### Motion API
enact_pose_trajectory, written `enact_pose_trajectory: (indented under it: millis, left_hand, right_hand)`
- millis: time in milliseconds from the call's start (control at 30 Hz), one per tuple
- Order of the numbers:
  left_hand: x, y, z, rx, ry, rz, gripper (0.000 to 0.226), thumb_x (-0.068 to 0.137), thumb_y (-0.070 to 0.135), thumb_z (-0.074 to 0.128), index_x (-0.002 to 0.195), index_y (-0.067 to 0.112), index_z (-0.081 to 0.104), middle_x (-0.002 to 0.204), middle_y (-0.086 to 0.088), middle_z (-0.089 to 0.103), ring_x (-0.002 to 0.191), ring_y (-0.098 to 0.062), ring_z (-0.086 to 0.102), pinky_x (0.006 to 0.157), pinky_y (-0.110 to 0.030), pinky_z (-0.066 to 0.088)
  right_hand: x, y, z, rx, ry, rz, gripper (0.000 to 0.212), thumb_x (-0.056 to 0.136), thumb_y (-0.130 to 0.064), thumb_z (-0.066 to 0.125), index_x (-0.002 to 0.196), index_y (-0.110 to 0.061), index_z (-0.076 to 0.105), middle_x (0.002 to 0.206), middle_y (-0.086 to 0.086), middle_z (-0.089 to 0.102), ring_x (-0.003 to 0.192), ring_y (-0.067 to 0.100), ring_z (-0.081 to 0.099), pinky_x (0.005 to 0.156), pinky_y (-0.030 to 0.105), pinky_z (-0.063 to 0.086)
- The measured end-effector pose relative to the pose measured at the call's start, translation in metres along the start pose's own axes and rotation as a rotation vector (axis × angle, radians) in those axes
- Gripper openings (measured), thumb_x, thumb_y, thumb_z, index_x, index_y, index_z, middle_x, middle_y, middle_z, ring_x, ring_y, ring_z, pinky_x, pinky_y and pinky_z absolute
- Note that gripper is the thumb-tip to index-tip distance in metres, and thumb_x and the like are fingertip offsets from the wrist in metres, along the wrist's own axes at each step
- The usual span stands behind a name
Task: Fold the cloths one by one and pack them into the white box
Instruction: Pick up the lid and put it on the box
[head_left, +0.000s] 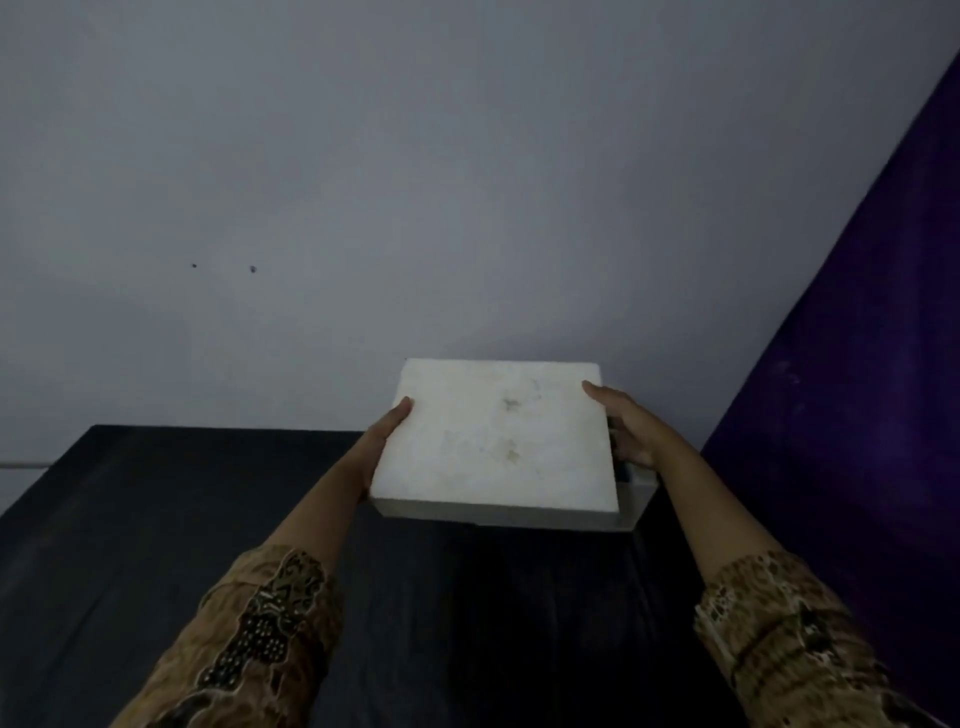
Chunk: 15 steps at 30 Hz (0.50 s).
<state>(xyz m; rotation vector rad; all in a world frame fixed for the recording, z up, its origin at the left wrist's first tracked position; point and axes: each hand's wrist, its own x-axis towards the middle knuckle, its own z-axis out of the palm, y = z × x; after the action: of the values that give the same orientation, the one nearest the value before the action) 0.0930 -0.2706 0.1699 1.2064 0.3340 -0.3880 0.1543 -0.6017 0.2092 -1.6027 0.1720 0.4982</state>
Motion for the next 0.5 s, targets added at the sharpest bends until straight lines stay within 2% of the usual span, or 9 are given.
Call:
enact_pose_trajectory:
  millis: [67,133,200,267,367,400,467,500]
  left_hand:
    - [0.012,0.000,0.020,-0.037,-0.020,0.015,0.051,0.085,0.056,0.053,0.116,0.016,0.061,0.107,-0.012,0.073,0.095,-0.028,0.071,0.081,-0.042,0.054]
    - [0.025,0.001,0.042,-0.045,-0.044,0.026,0.054,0.084,0.058,0.053,0.119,0.017,0.060,0.115,-0.013,0.070,0.104,-0.031,0.067,0.087,-0.045,0.053]
    - [0.038,0.002,0.062,-0.031,-0.043,0.024,0.056,0.082,0.060,0.054,0.119,0.018,0.060,0.117,-0.013,0.069,0.108,-0.032,0.065,0.091,-0.046,0.052]
    - [0.054,0.001,0.073,-0.015,-0.003,0.015,0.058,0.080,0.062,0.056,0.117,0.019,0.061,0.114,-0.012,0.070,0.108,-0.032,0.065,0.091,-0.047,0.052]
    - [0.086,-0.003,0.077,-0.022,0.060,0.006,0.078,0.067,0.064,0.070,0.126,0.015,0.056,0.119,-0.012,0.067,0.108,-0.034,0.065,0.095,-0.051,0.050]
    - [0.089,-0.004,0.081,-0.040,0.085,0.009,0.075,0.068,0.059,0.071,0.125,0.013,0.056,0.117,-0.013,0.067,0.105,-0.034,0.065,0.093,-0.050,0.052]
    - [0.096,-0.009,0.090,-0.104,0.115,0.035,0.047,0.081,0.044,0.066,0.111,0.008,0.062,0.106,-0.014,0.069,0.096,-0.032,0.066,0.082,-0.045,0.055]
    - [0.102,-0.011,0.092,-0.119,0.138,0.041,0.039,0.084,0.039,0.063,0.105,0.006,0.063,0.102,-0.014,0.070,0.093,-0.031,0.066,0.081,-0.044,0.055]
  right_hand:
    - [-0.001,0.007,-0.012,0.046,-0.013,-0.051,0.048,0.083,-0.051,0.061,0.119,-0.019,0.060,0.117,0.007,0.065,0.108,0.024,0.061,0.091,0.041,0.050]
    - [0.003,0.018,-0.026,0.079,0.017,-0.060,0.044,0.091,-0.046,0.052,0.124,-0.018,0.056,0.118,0.007,0.065,0.104,0.023,0.062,0.081,0.035,0.052]
    - [0.008,0.028,-0.036,0.087,0.088,-0.066,0.048,0.091,-0.048,0.049,0.130,-0.019,0.051,0.116,0.006,0.064,0.103,0.023,0.062,0.078,0.035,0.052]
    - [0.014,0.032,-0.043,0.096,0.192,-0.084,0.039,0.091,-0.050,0.050,0.123,-0.028,0.049,0.102,-0.001,0.064,0.092,0.019,0.062,0.073,0.031,0.052]
    - [0.030,0.034,-0.057,0.094,0.319,-0.125,0.041,0.087,-0.050,0.056,0.120,-0.027,0.048,0.094,-0.006,0.060,0.085,0.015,0.060,0.075,0.031,0.050]
    - [0.035,0.034,-0.062,0.086,0.344,-0.129,0.043,0.086,-0.050,0.058,0.119,-0.024,0.048,0.094,-0.004,0.060,0.084,0.015,0.059,0.074,0.031,0.050]
    - [0.051,0.033,-0.073,0.067,0.376,-0.120,0.049,0.084,-0.052,0.059,0.120,-0.021,0.048,0.102,0.000,0.061,0.089,0.019,0.060,0.074,0.030,0.050]
    - [0.061,0.034,-0.078,0.059,0.390,-0.114,0.052,0.084,-0.052,0.059,0.122,-0.019,0.049,0.107,0.003,0.061,0.093,0.021,0.060,0.079,0.032,0.051]
